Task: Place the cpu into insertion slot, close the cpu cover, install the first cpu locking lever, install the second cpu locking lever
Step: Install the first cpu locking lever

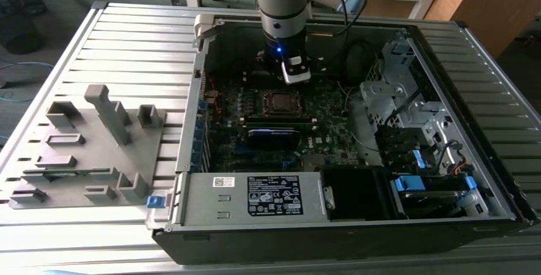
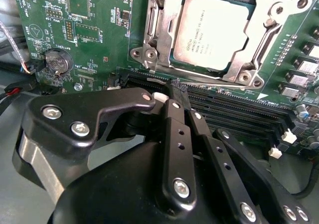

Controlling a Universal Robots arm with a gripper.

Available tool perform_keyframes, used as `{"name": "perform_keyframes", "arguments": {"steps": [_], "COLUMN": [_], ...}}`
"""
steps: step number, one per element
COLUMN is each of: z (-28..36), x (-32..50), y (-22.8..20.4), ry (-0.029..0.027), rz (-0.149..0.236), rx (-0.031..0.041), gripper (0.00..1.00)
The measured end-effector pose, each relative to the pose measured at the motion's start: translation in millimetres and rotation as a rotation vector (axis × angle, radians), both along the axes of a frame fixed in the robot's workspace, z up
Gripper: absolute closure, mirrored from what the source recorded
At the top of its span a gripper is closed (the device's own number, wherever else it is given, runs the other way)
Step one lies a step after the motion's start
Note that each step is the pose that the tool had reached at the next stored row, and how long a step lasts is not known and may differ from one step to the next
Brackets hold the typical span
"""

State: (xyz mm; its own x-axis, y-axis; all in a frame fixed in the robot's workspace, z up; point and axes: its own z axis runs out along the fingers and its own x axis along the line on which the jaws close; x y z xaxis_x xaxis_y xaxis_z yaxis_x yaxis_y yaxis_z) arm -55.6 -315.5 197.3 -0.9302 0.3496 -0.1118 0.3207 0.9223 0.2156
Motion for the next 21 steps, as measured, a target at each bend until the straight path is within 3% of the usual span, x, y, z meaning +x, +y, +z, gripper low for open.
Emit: {"name": "perform_keyframes", "arguments": {"steps": [13,21], "z": [-1.0,-2.0], "x": [0.6,0.5], "y": [0.1,-1.3], "ry": [-0.0003,-0.0100], "rz": [-0.006,-0.006], "rx": [-0.0025,-0.0037], "gripper": [0.89,0.89]}}
